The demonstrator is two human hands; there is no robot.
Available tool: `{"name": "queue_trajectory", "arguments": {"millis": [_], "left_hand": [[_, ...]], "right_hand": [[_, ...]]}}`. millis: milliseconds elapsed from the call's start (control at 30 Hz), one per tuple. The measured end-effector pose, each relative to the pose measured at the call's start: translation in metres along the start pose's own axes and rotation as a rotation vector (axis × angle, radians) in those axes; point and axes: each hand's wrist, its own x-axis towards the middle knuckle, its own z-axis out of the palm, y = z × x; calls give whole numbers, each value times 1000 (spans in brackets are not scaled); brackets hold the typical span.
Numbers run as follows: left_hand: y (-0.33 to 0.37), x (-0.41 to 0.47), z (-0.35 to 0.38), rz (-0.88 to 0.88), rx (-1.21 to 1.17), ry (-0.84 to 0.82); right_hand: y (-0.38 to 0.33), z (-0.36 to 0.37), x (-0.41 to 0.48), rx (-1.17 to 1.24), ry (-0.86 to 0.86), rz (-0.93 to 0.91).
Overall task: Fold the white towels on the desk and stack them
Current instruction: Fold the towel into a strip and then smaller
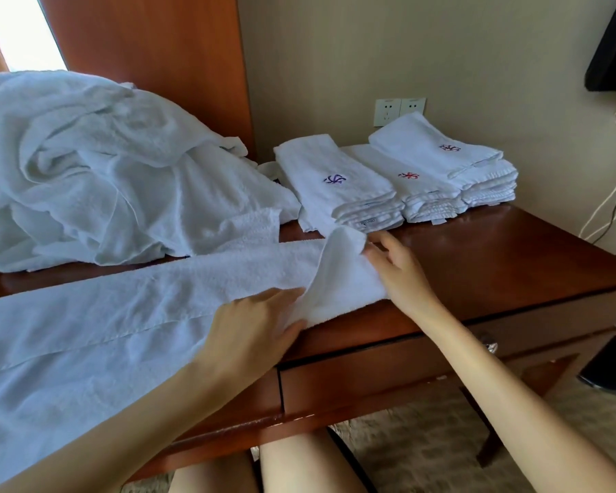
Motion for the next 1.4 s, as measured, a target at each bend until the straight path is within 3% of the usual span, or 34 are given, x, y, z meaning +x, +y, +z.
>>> {"name": "queue_trajectory", "arguments": {"millis": [100, 167, 267, 400, 567, 767, 900, 1100, 1233, 1333, 1400], "left_hand": [[-6, -8, -2, 46, 25, -3], [-10, -13, -6, 41, 8, -37], [-22, -18, -16, -47, -21, -42], [-44, -11, -29, -208, -17, -43], [-53, 29, -19, -313, -134, -206], [-61, 105, 3, -322, 68, -69], [-75, 110, 38, -333, 78, -185], [-91, 95, 59, -310, -44, -55], [-88, 96, 59, -269, 3, -69], [-83, 93, 55, -286, 3, -57], [-81, 86, 50, -297, 14, -39]], "right_hand": [[7, -7, 1, -152, -84, 135], [5, -8, 0, -193, -124, 122], [-1, -10, -1, -169, -196, 106], [-5, -25, 0, -205, -262, 224], [3, -38, 4, -271, -58, 198], [4, -43, 37, -474, 223, 133], [17, -29, 50, -691, 178, 243], [19, -19, 47, -984, 153, 308], [-4, 5, 48, -1117, 163, 62], [-18, 57, 47, -888, -78, -147], [-14, 84, 47, -857, -333, -93]]}}
